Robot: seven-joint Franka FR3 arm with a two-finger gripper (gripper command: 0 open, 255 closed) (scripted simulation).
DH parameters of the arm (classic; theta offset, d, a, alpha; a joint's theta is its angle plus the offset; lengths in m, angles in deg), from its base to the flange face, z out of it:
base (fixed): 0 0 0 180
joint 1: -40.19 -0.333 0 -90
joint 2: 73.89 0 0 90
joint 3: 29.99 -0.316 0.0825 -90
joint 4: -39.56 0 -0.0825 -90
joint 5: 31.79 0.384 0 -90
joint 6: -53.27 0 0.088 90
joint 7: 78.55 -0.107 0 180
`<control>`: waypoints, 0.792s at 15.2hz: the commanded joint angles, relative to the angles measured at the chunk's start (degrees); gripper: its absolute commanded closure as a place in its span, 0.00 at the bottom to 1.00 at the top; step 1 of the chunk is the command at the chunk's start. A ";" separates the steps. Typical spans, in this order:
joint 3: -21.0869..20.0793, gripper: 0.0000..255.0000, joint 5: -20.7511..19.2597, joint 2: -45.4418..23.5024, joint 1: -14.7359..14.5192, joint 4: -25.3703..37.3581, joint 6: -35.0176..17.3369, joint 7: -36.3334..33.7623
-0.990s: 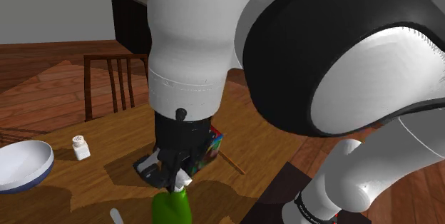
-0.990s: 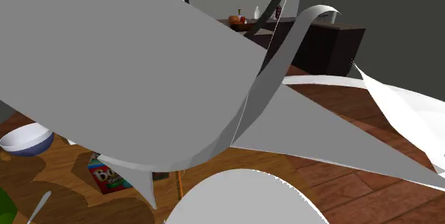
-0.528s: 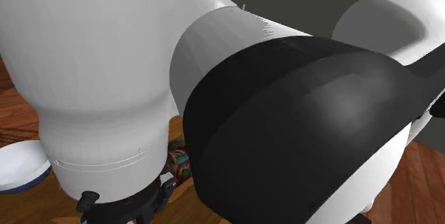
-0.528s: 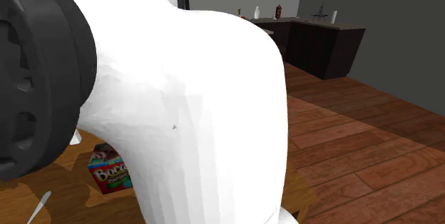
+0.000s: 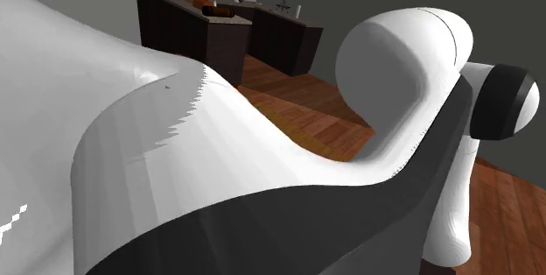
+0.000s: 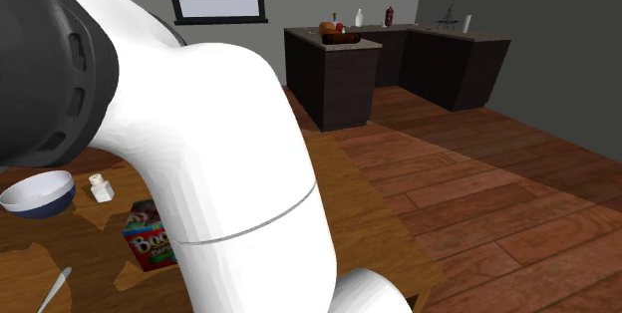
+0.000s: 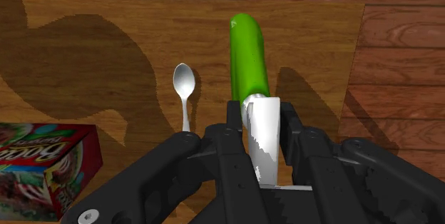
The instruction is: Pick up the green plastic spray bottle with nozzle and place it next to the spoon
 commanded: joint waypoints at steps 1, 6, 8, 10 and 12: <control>0.32 1.00 -0.59 -0.64 -0.37 -0.78 -1.20 -0.45; 0.75 1.00 -1.28 -1.23 -0.06 -4.07 -4.75 -0.92; 0.97 1.00 -1.64 -1.57 -0.03 -5.26 -6.12 -1.16; 1.23 1.00 -2.05 -1.95 -0.05 -6.38 -7.46 -1.42; 1.52 1.00 -2.52 -2.40 -0.12 -7.47 -8.81 -1.71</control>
